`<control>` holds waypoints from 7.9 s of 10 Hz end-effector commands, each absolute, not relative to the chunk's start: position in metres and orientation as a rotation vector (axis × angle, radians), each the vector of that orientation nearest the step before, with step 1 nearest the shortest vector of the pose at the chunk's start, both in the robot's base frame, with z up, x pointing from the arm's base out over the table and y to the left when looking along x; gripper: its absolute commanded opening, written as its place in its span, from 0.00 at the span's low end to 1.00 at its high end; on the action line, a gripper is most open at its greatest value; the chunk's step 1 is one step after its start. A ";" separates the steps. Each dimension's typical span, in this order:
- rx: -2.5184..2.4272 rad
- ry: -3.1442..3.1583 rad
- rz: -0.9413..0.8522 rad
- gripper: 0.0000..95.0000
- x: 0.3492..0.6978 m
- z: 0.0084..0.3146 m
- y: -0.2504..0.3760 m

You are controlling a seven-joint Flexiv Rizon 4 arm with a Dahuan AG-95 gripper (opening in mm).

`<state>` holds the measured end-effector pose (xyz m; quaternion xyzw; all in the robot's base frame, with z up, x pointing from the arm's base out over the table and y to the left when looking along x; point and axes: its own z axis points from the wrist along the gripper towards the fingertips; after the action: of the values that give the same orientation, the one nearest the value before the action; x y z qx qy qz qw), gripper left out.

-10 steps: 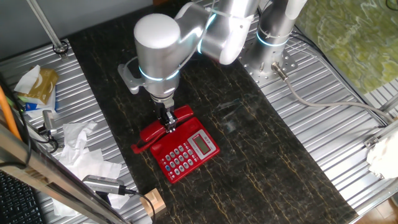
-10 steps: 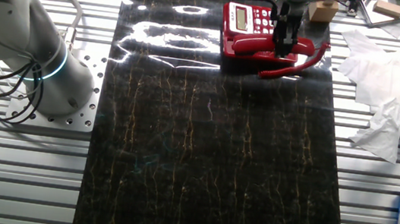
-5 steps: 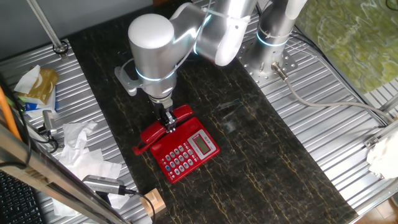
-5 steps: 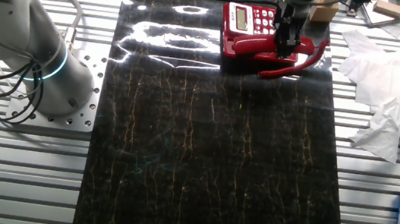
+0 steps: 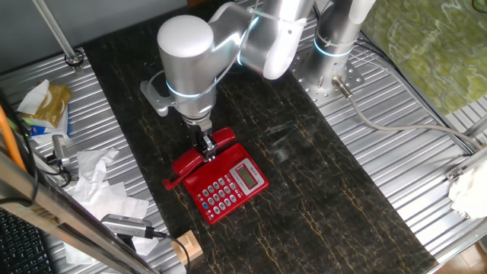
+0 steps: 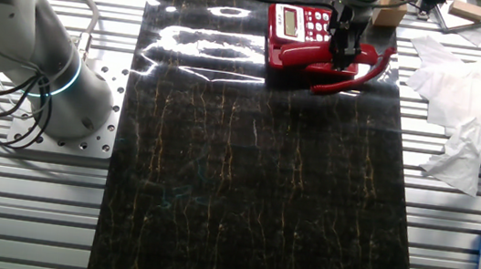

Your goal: Place the handset of the telephone on the corresponding phone cradle

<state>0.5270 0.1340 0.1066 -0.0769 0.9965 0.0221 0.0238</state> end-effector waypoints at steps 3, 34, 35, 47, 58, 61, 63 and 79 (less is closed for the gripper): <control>-0.312 3.071 0.075 0.00 0.527 0.106 0.134; -0.106 3.043 0.084 0.00 0.514 0.081 0.166; -0.104 3.042 0.085 0.00 0.514 0.081 0.166; -0.095 3.035 0.094 0.00 0.517 0.068 0.165; -0.111 3.138 0.092 0.00 0.517 0.064 0.165; -0.113 3.180 0.093 0.00 0.516 0.063 0.165; -0.115 3.184 0.093 0.00 0.517 0.061 0.166; -0.153 3.229 0.114 0.00 0.517 0.050 0.170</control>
<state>0.5168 0.1696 0.0503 -0.0471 0.9972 0.0344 -0.0464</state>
